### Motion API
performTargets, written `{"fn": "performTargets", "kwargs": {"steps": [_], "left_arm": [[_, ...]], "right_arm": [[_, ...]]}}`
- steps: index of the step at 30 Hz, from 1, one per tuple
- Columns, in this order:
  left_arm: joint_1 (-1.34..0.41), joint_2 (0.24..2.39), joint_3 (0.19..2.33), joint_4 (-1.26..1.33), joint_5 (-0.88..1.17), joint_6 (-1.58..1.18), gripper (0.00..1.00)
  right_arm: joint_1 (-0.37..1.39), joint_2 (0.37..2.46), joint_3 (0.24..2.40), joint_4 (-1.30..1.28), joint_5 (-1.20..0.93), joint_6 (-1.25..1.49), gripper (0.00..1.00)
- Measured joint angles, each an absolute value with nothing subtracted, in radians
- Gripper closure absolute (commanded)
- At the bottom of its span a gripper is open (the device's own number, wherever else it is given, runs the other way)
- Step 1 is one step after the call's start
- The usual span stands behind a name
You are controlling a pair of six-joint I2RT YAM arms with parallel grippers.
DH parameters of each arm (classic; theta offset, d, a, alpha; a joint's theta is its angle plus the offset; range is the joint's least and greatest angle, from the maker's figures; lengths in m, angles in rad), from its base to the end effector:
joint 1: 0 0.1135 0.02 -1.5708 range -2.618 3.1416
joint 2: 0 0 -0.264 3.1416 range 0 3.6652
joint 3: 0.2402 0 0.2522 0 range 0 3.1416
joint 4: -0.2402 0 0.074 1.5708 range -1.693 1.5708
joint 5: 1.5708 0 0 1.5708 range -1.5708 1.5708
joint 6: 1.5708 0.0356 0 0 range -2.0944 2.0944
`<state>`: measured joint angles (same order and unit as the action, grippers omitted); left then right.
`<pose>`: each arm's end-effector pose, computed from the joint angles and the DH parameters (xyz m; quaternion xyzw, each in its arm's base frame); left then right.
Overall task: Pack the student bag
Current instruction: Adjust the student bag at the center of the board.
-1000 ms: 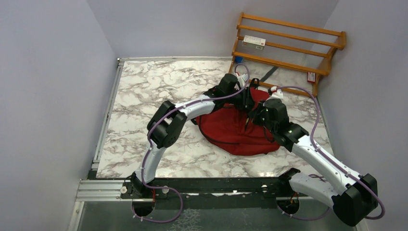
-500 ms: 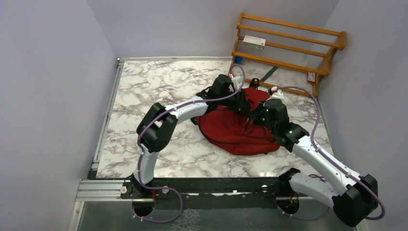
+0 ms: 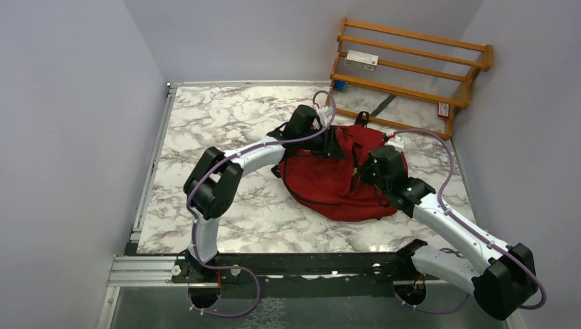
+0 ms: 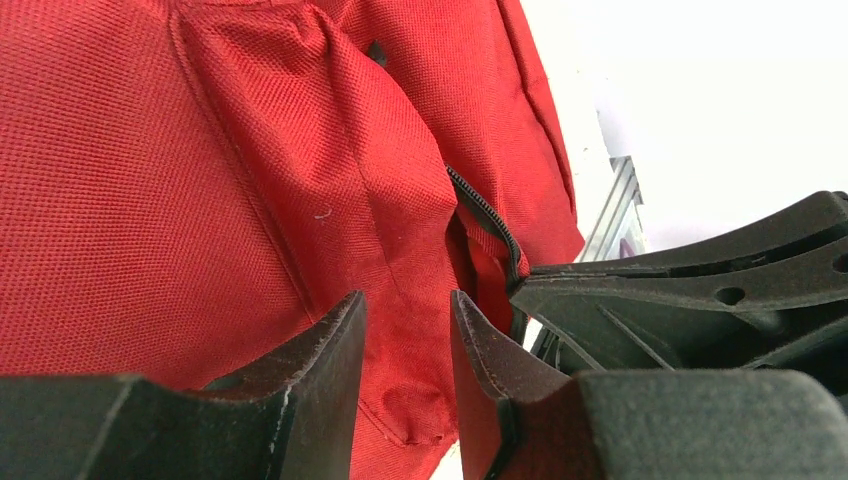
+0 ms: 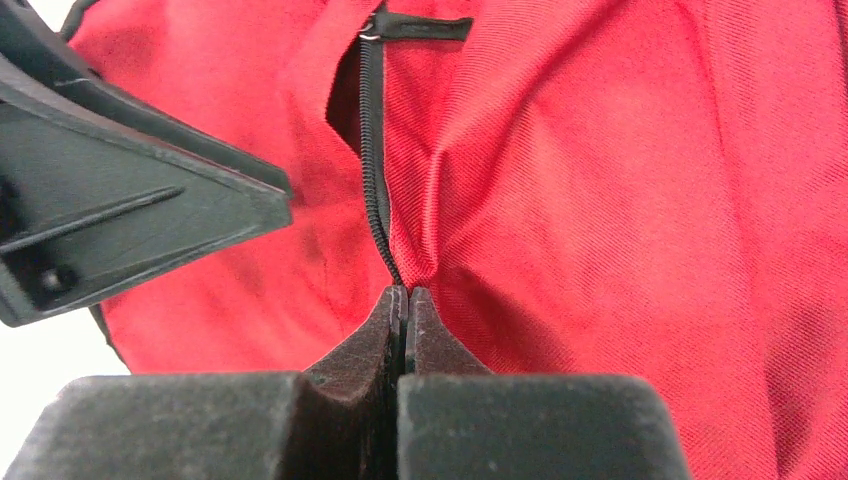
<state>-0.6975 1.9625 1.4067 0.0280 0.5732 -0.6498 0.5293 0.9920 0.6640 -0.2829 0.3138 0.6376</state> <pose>0.3327 -0.3040 0.2269 0.1606 0.8281 -0.4897 0.2206 0.1913 0.0992 0.2505 0.1195 0.8709 0.1356 0.4570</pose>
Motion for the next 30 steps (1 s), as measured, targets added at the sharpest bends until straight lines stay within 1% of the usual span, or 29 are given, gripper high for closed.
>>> {"fn": "performTargets", "kwargs": {"steps": [5,13,22,30], "left_arm": [[-0.698,1.963,1.42,0.005,0.541,-0.644,0.62],[-0.708,1.965,1.526,-0.056,0.482,-0.599,0.58],[-0.749,1.98,1.58,-0.147,0.397,-0.533,0.55],[-0.755,2.0,1.58,-0.208,0.339,-0.514,0.55]], "right_arm": [[0.529,1.017,0.662,-0.296,0.353,0.648,0.99],[0.529,1.056,0.625,-0.262,0.348,0.654,0.99],[0.521,1.08,0.577,-0.155,0.272,0.653,0.99],[0.506,1.088,0.545,-0.073,0.187,0.632,1.0]]}}
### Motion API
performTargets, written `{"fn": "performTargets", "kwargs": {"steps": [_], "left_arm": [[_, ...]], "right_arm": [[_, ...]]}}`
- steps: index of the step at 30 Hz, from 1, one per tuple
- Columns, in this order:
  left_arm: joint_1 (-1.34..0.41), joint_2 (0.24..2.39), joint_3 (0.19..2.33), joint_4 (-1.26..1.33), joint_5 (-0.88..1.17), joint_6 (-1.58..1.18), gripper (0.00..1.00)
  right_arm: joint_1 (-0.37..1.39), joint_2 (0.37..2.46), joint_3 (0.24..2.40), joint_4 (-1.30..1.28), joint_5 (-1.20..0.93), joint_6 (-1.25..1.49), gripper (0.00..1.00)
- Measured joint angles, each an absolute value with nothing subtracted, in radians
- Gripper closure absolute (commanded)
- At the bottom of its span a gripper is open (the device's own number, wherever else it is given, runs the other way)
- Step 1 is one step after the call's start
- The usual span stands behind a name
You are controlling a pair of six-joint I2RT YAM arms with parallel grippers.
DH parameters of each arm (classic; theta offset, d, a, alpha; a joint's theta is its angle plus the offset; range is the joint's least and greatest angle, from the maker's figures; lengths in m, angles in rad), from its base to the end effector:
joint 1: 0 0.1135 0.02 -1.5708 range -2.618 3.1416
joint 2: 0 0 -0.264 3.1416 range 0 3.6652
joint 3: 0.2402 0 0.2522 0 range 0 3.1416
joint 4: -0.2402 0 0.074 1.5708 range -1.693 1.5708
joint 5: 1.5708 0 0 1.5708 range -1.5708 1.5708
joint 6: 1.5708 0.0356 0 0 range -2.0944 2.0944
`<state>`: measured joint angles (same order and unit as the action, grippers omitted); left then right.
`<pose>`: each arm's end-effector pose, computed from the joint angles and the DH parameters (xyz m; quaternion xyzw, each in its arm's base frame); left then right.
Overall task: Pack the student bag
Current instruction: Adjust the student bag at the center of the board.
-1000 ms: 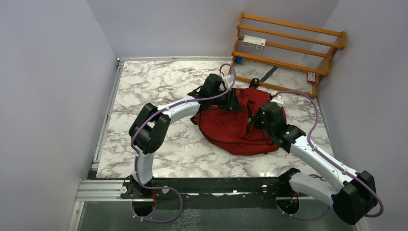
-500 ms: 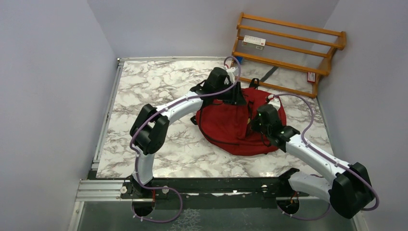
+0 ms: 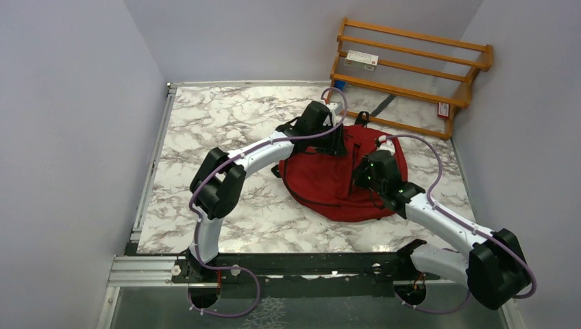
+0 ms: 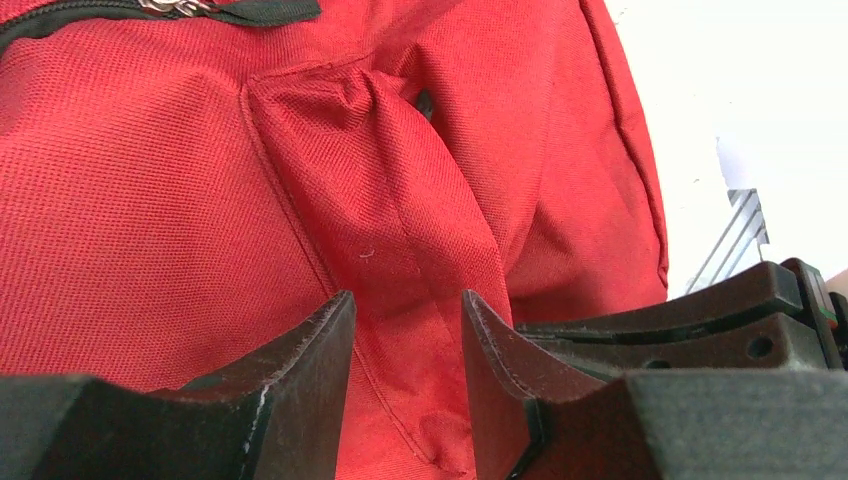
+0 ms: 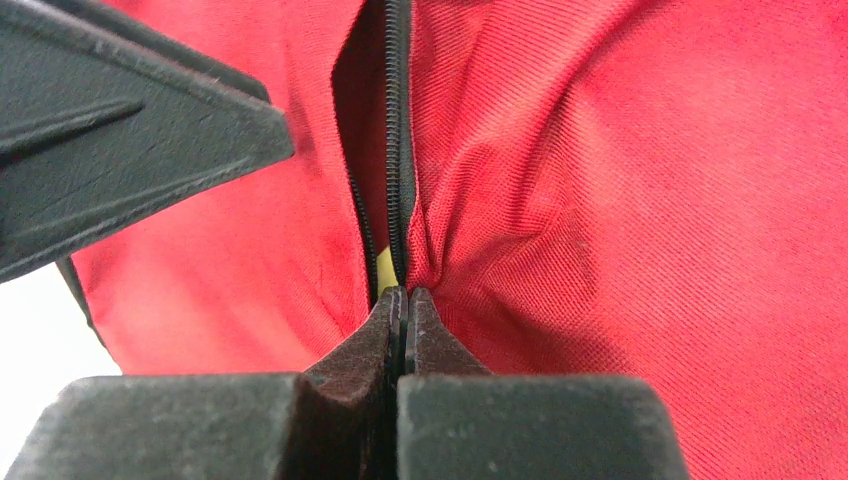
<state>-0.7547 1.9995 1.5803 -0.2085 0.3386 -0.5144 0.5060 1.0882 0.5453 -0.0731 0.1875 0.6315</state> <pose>0.3306 -0.3272 0.2455 0.1812 0.8626 -0.3863 0.2716 0.2019 0.1043 0.2092 0.0984 0.8799 0.1763 0.4302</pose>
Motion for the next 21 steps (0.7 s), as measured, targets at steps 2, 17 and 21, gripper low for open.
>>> {"fn": "performTargets", "kwargs": {"steps": [2,17,21], "left_arm": [[-0.753,2.0,1.58,-0.214,0.326,-0.514,0.55],[-0.727,1.996,1.539,-0.223,0.294,-0.507,0.55],[-0.714,1.982,1.515,-0.223,0.294,-0.506,0.55]], "right_arm": [[0.504,1.085,0.536,-0.051,0.162,0.62,0.99],[0.498,1.125,0.525,0.08,-0.043,0.529,0.86],[0.498,1.169,0.564,0.044,-0.047,0.52,0.77]]}}
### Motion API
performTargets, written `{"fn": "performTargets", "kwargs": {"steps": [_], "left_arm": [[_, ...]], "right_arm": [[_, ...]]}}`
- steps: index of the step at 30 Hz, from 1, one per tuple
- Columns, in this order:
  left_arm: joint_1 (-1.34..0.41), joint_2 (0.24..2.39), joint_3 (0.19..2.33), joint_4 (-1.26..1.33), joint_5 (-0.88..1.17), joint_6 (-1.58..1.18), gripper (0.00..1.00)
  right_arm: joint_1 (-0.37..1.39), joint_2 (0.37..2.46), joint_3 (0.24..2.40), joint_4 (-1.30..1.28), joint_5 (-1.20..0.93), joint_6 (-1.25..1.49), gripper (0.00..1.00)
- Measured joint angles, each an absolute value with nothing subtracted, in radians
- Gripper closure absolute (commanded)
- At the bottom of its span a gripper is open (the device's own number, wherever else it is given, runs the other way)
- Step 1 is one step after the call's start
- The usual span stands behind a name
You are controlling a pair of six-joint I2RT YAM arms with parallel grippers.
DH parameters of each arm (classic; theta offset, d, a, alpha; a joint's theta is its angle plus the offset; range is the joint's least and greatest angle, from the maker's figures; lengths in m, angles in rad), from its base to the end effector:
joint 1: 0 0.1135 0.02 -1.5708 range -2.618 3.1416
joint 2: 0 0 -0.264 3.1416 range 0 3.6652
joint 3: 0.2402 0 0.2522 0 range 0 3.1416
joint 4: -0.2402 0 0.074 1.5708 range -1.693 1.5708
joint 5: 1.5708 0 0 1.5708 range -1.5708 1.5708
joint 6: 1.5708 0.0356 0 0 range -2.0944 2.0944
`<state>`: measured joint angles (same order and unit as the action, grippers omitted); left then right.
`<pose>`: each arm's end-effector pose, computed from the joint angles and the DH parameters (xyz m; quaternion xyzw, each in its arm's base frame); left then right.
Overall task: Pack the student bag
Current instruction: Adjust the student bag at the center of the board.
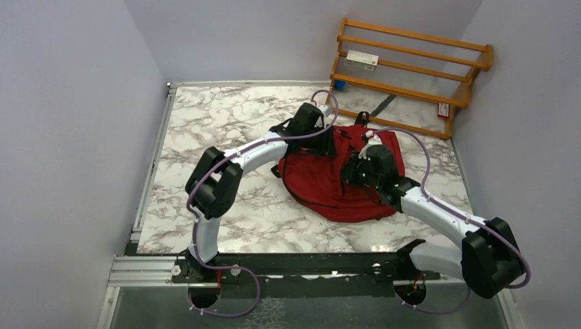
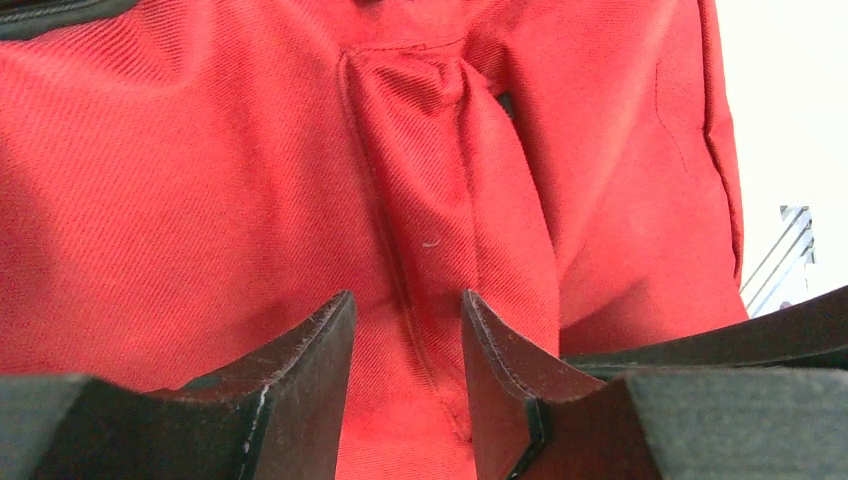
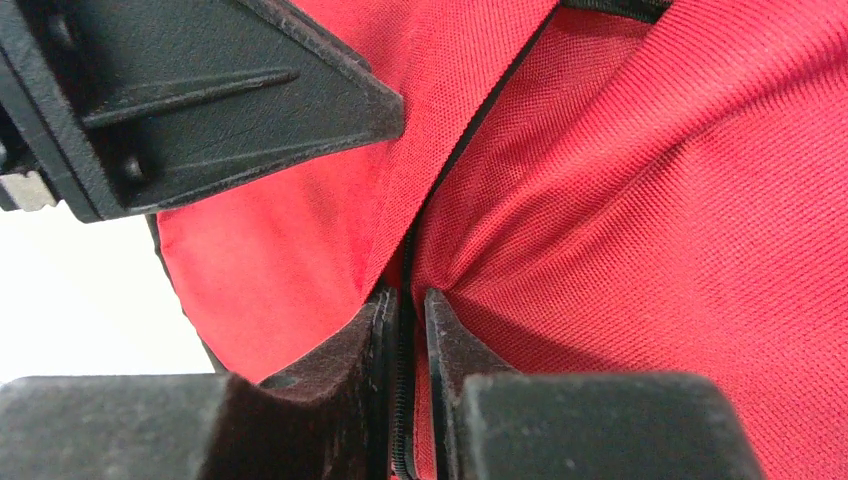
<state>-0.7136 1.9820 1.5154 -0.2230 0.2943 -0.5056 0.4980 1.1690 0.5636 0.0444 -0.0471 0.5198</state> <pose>0.3370 -0.3054 0.2301 0.1551 0.8834 -0.3503 0.2700 0.2145 0.1185 0.2081 -0.0018 0.8751 0.2536 0.4123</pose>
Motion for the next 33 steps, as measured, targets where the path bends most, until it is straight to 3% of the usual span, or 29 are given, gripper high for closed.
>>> {"fn": "performTargets", "kwargs": {"steps": [8,18,26,33], "left_arm": [[-0.672,1.952,1.475,-0.222,0.297,-0.489,0.55],[-0.627,1.908,1.431,-0.22,0.306,-0.454,0.55],[-0.551,1.761,1.306,-0.227,0.274,-0.423,0.54],[-0.507,1.618,1.177,-0.239,0.17,-0.392,0.41]], "right_arm": [[0.498,1.11,0.633,-0.095,0.015,0.504,0.67],[0.498,0.988,0.71,-0.303,0.245,0.527,0.58],[0.482,1.004,0.793,-0.411,0.35,0.547,0.56],[0.304,1.135,0.868,-0.379,0.297,0.505,0.54]]}}
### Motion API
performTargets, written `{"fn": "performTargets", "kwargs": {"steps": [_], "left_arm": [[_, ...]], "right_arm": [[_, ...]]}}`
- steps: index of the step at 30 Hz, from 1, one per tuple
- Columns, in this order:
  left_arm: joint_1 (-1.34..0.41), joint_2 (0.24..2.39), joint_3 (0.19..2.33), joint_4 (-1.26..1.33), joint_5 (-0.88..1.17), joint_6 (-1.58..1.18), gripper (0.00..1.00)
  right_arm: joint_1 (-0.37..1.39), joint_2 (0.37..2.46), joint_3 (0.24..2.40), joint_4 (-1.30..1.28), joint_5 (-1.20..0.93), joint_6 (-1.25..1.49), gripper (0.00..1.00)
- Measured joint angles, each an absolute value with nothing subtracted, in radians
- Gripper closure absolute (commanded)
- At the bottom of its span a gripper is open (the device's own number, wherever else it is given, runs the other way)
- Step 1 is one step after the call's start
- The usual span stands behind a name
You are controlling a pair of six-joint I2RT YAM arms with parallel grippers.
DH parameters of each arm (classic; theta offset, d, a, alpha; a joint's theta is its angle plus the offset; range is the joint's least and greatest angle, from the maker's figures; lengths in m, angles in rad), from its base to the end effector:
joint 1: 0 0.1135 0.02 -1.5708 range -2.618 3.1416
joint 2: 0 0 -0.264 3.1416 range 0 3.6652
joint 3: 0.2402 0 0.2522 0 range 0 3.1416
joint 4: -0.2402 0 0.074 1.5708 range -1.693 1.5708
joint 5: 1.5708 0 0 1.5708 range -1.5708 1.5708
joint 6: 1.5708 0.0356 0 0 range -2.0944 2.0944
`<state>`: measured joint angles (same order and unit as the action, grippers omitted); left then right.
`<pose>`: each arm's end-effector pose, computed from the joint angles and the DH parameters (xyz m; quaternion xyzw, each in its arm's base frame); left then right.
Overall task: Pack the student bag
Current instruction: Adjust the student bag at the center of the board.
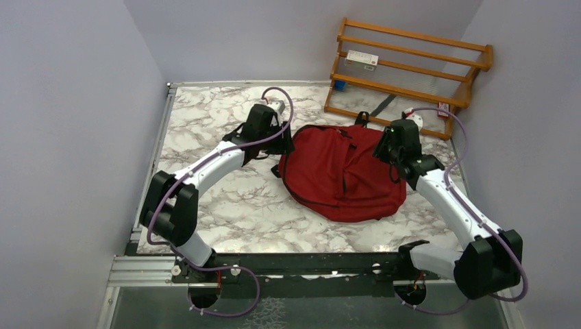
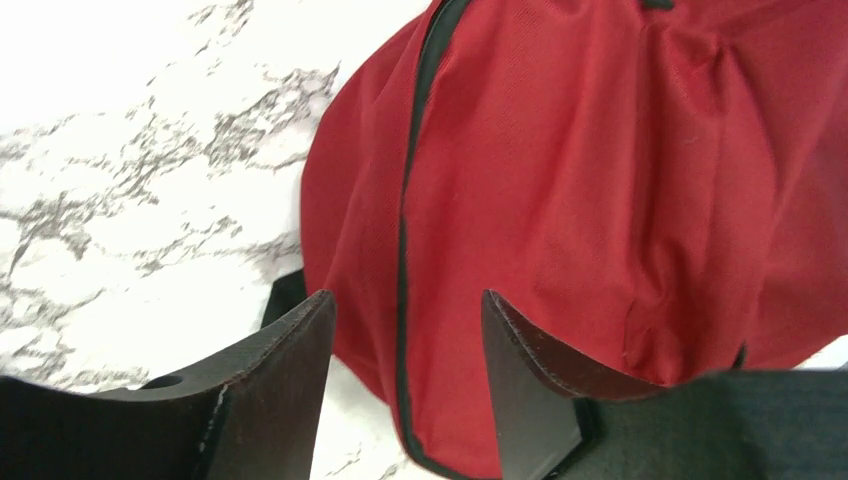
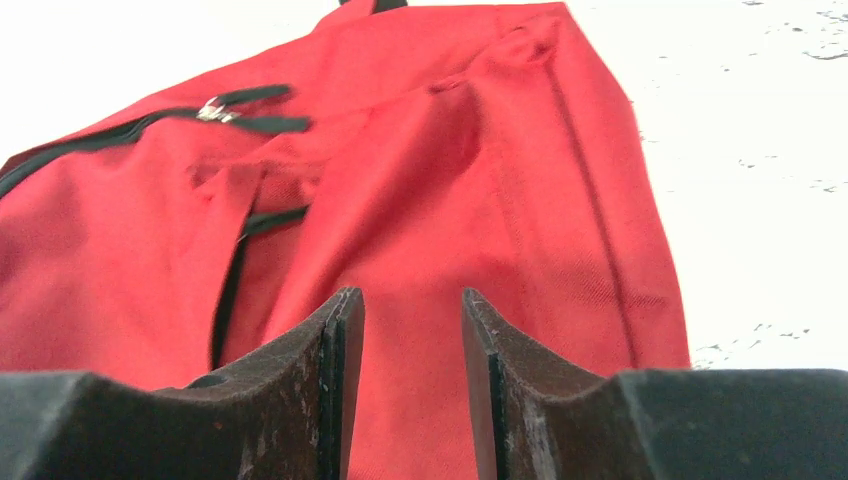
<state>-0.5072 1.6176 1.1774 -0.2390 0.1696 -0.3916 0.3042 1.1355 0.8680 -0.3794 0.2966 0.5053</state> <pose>0.3156 -0.1823 0.2586 0.0884 0.8954 -0.2555 0.3538 0.2388 0.0641 0.2809 0.1544 0.8743 0.0520 0.4573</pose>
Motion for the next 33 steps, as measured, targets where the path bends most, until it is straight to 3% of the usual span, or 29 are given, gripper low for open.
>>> {"fn": "performTargets", "kwargs": {"steps": [9,16,28,33], "left_arm": [[-0.507,1.587,1.038,-0.241,0.155,-0.386,0.4],[-0.507,1.615,1.028,-0.218,0.174,-0.398,0.42],[-0.5,1.664,1.028,-0.2,0.201,-0.402,0.84],[-0.469,1.671,1.035,-0.198,0.228,-0.402,0.9]], "right_arm": [[0.074,1.316,0.902,-0.259,0.147,0.482,0.5],[0.017,1.489,1.003,-0.171,0.113,0.471,0.5],[-0.033,1.729,1.158,-0.163,0.098,0.419,0.54],[-0.034,1.735,1.145,-0.179,0.041,0.413,0.59]]}}
